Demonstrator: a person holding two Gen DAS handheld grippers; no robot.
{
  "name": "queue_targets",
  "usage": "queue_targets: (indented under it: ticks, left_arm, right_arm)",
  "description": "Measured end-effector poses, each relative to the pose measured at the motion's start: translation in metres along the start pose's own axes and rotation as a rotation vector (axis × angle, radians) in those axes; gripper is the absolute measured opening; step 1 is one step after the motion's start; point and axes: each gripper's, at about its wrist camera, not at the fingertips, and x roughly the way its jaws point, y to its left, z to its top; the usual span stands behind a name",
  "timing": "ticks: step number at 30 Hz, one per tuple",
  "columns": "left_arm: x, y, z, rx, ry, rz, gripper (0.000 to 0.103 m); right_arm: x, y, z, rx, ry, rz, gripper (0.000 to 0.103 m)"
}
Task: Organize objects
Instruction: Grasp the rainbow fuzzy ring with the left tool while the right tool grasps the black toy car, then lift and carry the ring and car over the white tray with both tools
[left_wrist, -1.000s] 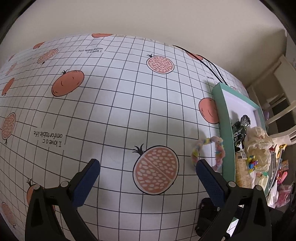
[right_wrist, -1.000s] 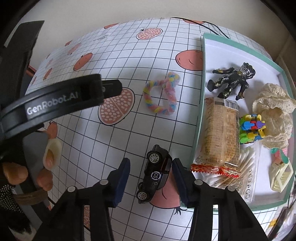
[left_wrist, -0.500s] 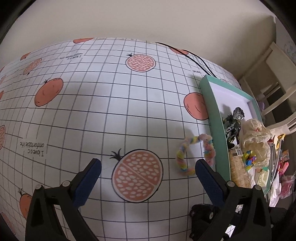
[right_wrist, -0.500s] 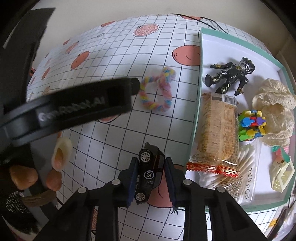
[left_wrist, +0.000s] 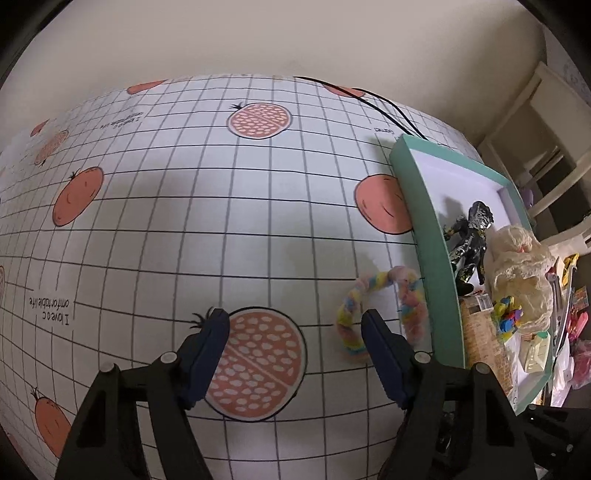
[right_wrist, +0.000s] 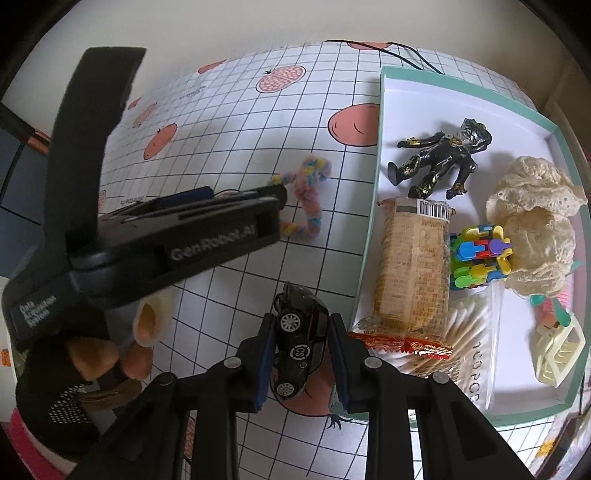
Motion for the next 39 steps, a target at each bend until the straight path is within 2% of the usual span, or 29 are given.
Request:
queue_targets:
  ticks: [3, 8, 10, 14, 22, 31, 39]
  left_arm:
    - [0.003, -0.006, 0.001, 0.024, -0.001, 0.021, 0.074]
    - [0.005, -0.014, 0.001, 0.057, -0.005, 0.056, 0.066]
    - [0.004, -0.013, 0.0, 0.064, -0.01, 0.077, 0.054]
    - [0.003, -0.009, -0.001, 0.066, -0.015, 0.098, 0.043]
    - [0.004, -0.008, 0.0, 0.063, -0.02, 0.119, 0.011]
    - [0.001, -0.003, -0.002, 0.043, -0.02, 0.116, 0.008]
    - [-0.009, 0.001, 0.0, 0.026, -0.051, 0.115, 0.008]
  right_arm:
    - [-0.003, -0.002, 0.001, 0.005, -0.01, 0.012, 0.03]
    - [-0.005, -0.004, 0.001, 0.012, -0.018, 0.03, 0.029]
    - [-0.006, -0.004, 0.0, 0.013, -0.021, 0.033, 0.029]
    - [-0.009, -0.005, 0.0, 0.018, -0.03, 0.041, 0.029]
    - [-0.011, -0.004, 0.0, 0.024, -0.039, 0.047, 0.029]
    - [-0.016, -0.002, 0.0, 0.034, -0.051, 0.042, 0.029]
    - [-0.028, -0.001, 0.0, 0.05, -0.088, 0.039, 0.029]
